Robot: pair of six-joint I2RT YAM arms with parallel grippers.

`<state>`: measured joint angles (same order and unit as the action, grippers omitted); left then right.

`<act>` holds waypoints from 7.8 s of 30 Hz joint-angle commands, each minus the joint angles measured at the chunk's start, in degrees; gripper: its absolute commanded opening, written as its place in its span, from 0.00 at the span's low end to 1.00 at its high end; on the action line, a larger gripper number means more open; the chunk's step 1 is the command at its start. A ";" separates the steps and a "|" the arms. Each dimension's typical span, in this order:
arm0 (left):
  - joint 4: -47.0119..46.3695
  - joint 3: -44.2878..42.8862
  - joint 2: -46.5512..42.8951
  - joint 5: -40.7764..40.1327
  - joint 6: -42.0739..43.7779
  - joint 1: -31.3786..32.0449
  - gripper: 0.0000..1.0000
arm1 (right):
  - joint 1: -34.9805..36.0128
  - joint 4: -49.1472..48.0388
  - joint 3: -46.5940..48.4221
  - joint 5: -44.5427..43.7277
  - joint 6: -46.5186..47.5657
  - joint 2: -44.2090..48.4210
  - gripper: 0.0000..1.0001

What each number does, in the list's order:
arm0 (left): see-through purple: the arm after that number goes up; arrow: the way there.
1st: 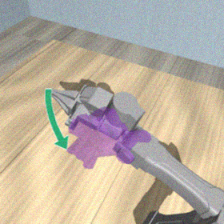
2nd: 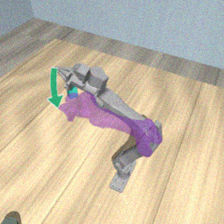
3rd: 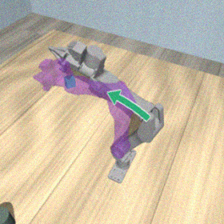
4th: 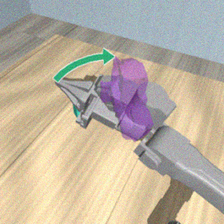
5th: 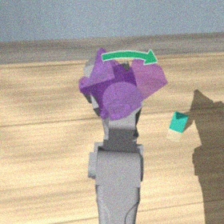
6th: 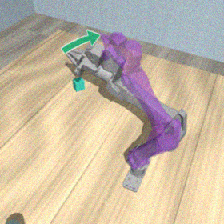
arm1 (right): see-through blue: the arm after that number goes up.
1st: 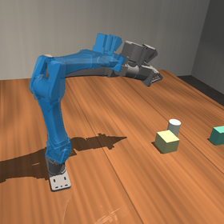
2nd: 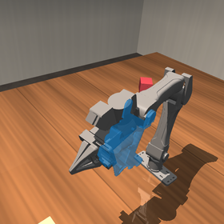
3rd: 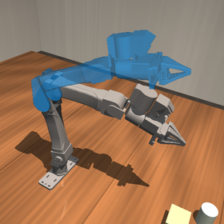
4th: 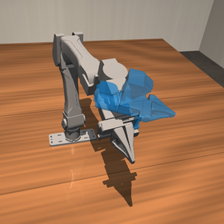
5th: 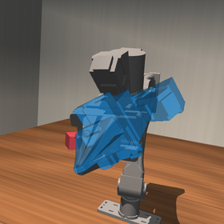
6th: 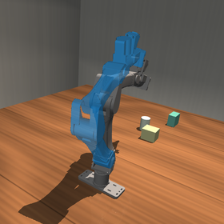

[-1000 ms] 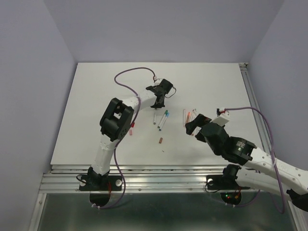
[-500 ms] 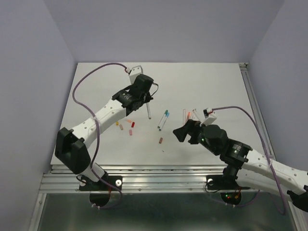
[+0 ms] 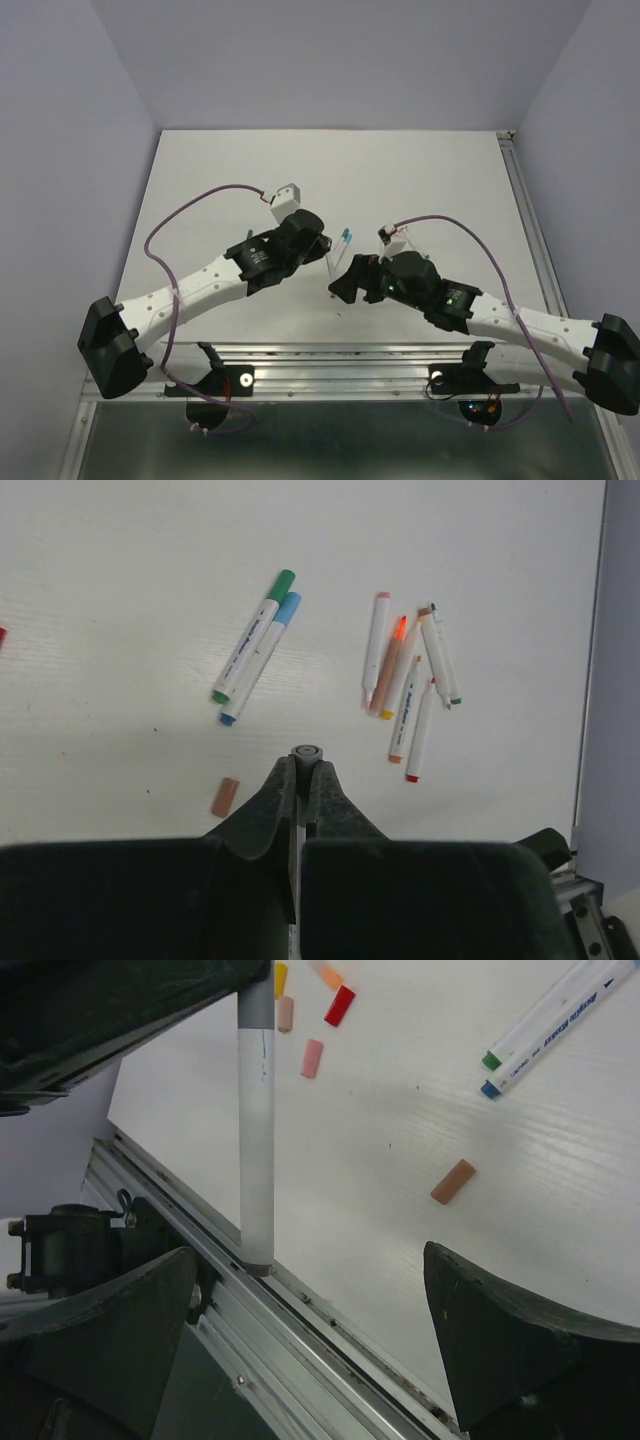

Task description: Open the pen caps

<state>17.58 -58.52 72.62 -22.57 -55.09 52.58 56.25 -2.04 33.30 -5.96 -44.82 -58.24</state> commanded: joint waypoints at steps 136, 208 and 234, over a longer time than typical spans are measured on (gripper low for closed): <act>-2.47 -3.09 2.26 -14.70 -11.09 8.68 0.00 | -0.09 -0.68 6.78 -1.16 -1.41 -0.38 0.48; -22.24 -15.23 31.54 11.94 15.89 0.95 0.65 | 1.76 37.20 4.93 -24.19 -13.37 19.57 0.01; 20.47 17.12 -29.19 -16.01 -16.01 -0.63 0.99 | 1.67 4.16 26.53 5.69 3.51 -31.38 0.02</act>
<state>31.38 -42.30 48.12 -33.28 -63.86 52.27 57.78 11.60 51.29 -8.03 -44.56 -82.94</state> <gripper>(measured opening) 0.986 0.191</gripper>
